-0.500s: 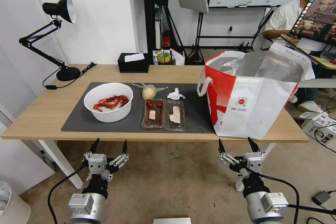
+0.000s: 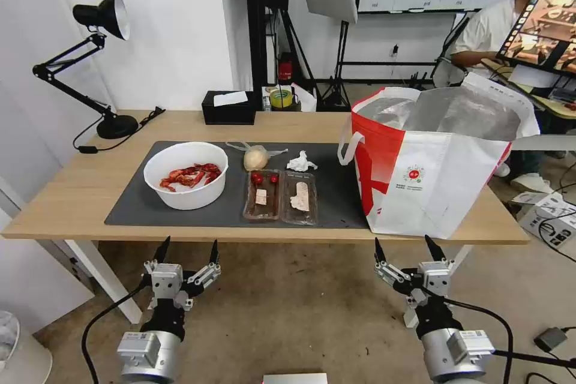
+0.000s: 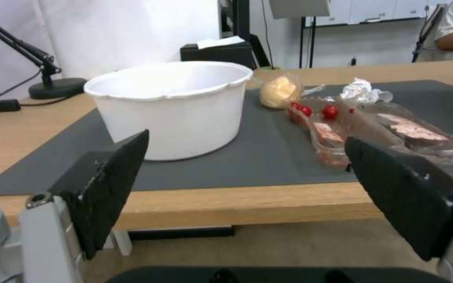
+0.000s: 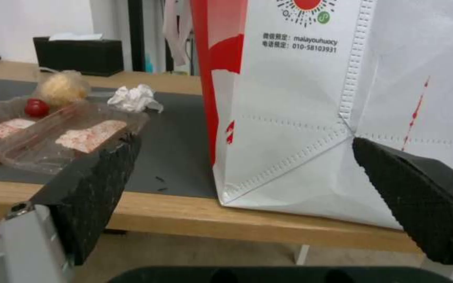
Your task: Pick up the trash from the table and place it into the takeout bag.
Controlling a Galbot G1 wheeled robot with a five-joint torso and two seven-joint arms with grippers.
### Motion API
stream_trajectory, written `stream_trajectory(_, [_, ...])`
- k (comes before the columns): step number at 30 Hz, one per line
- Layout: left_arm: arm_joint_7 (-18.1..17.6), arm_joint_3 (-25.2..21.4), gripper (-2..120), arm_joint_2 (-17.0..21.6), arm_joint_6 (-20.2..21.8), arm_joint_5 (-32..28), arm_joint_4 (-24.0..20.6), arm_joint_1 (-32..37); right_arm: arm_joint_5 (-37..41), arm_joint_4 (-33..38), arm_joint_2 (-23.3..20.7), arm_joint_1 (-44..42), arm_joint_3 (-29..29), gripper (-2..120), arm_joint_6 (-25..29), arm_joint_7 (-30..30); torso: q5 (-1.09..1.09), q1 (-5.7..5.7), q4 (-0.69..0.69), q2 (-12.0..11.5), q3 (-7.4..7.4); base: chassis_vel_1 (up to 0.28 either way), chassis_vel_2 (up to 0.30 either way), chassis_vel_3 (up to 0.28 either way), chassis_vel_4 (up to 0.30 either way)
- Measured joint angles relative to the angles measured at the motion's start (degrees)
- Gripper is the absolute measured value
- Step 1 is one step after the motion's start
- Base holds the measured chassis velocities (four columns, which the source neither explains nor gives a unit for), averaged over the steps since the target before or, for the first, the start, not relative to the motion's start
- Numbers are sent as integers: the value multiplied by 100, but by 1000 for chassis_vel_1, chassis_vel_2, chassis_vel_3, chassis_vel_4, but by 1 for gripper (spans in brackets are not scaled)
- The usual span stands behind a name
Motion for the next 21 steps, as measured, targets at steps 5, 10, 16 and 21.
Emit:
stream_trajectory(5, [0, 0, 100, 0, 0, 0, 0, 0, 0, 0, 0, 0, 0, 100, 0, 0, 0, 0, 0, 0, 0, 0, 0, 0, 0])
stream_trajectory(10, [-32, -48, 100, 64, 107, -144, -24, -58, 105, 7, -108, 40, 37, 100, -83, 0, 0, 0, 0, 0, 0, 0, 0, 0, 0])
stream_trajectory(16, [-187, -237, 100, 326, 488, -651, -166, -313, 584, 112, -677, 273, 246, 100, -470, 35, -1, 1, 2, 0, 1, 0, 0, 0, 0])
stream_trajectory(21, [-394, -504, 100, 649, 986, -1381, -356, -622, 1297, 253, -1331, 573, 540, 100, -1042, 71, 0, 0, 0, 0, 1, 0, 0, 0, 0])
